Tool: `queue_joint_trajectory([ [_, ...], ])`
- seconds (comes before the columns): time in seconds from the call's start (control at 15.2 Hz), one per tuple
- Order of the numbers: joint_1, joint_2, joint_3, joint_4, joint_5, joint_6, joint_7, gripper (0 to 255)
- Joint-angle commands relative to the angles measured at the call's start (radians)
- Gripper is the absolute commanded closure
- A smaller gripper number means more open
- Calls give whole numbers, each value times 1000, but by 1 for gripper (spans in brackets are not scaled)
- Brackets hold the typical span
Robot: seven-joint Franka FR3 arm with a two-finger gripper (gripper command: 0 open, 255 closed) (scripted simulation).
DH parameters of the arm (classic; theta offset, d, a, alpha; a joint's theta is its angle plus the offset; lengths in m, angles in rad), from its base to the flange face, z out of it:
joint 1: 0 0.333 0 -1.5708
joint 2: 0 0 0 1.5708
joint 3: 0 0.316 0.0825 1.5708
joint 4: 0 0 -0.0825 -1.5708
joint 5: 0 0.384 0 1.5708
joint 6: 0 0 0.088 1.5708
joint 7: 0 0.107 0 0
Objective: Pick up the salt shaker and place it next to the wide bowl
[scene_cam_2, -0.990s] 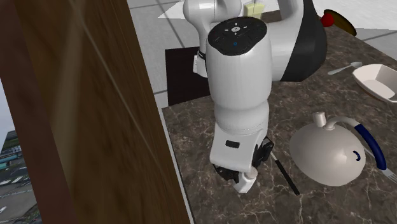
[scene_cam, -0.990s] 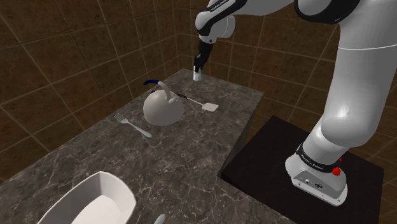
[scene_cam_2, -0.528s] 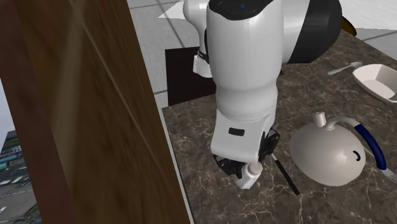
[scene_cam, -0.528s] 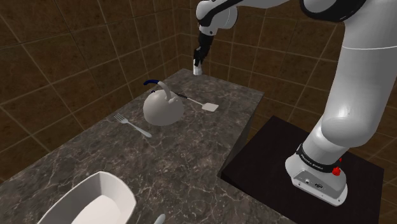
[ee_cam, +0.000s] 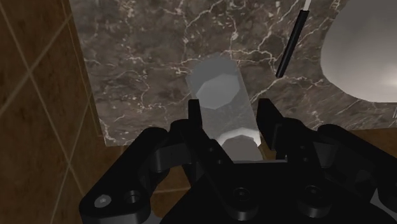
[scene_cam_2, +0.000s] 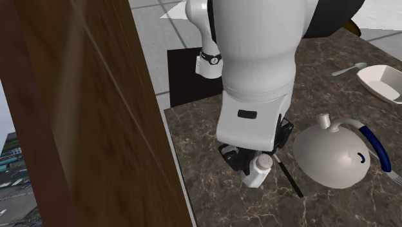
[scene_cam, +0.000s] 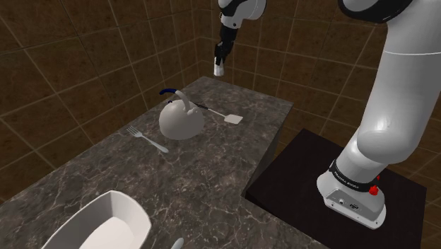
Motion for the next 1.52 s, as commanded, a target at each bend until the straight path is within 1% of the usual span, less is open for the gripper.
queue_joint_trajectory([
  [0.0,0,-5,-1,19,-4,-24,6,255],
  [0.59,-2,-20,-5,108,-19,-125,31,255],
  [0.99,78,-168,36,-93,-61,-45,148,255],
  [1.45,155,-301,109,-261,-103,19,304,255],
])
